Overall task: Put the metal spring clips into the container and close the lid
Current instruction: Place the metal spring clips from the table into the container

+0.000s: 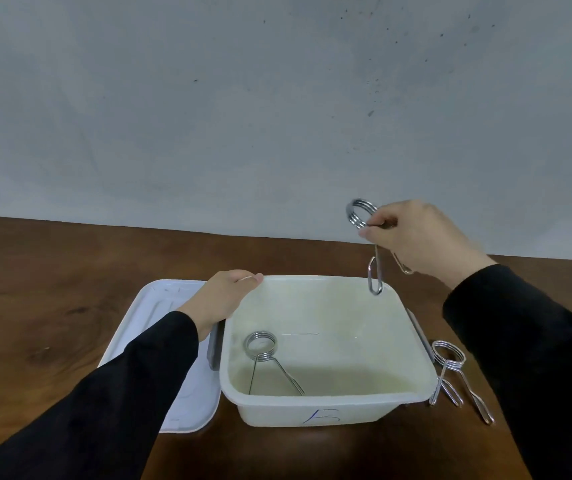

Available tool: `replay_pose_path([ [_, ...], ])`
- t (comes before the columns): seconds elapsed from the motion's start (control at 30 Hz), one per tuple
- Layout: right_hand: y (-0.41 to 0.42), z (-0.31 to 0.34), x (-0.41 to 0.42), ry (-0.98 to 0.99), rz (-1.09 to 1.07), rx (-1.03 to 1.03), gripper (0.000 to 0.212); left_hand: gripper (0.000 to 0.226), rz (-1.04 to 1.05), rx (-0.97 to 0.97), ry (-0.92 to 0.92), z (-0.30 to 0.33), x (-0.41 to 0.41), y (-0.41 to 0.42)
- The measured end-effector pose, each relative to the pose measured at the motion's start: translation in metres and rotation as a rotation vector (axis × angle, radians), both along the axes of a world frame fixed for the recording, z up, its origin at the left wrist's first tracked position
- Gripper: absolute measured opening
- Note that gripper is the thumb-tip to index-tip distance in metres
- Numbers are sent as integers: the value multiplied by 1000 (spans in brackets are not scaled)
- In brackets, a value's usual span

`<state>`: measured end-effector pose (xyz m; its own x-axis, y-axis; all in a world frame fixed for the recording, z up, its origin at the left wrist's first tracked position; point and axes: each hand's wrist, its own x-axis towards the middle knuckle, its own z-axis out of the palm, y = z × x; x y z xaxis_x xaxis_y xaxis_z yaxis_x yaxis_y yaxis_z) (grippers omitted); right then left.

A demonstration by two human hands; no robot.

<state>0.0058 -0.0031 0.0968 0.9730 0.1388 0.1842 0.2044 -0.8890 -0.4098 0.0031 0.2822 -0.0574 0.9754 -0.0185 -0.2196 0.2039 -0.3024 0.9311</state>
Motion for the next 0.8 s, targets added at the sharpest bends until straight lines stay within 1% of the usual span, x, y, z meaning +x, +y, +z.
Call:
replay_pose_path([
  [0.07, 35, 6, -21, 150, 104, -66, 21, 49, -16, -8, -1, 2, -2, 1],
  [0.13, 66, -12, -34, 277, 186, -154, 21, 52, -18, -4, -7, 3, -2, 0],
  [0.2, 91, -45, -36, 344, 248, -246, 19, 49, -17, 6, -21, 3, -2, 0],
  [0.3, 118, -93, -30, 405, 260, -335, 20, 47, -23, 3, -33, 1, -1, 0],
  [0.4, 135, -123, -26, 435, 294, -376, 19, 41, -29, 7, -29, 2, -2, 0],
  [0.5, 144, -142, -21, 430, 299, -395, 35, 34, -25, -15, -13, 3, -2, -1],
  [0.63, 153, -155, -19, 412, 289, -444, 30, 38, -24, -16, -24, 2, 0, -1],
  [0.8, 156, -159, -20, 416, 266, -420, 31, 38, -23, -11, -28, 2, 0, -2],
])
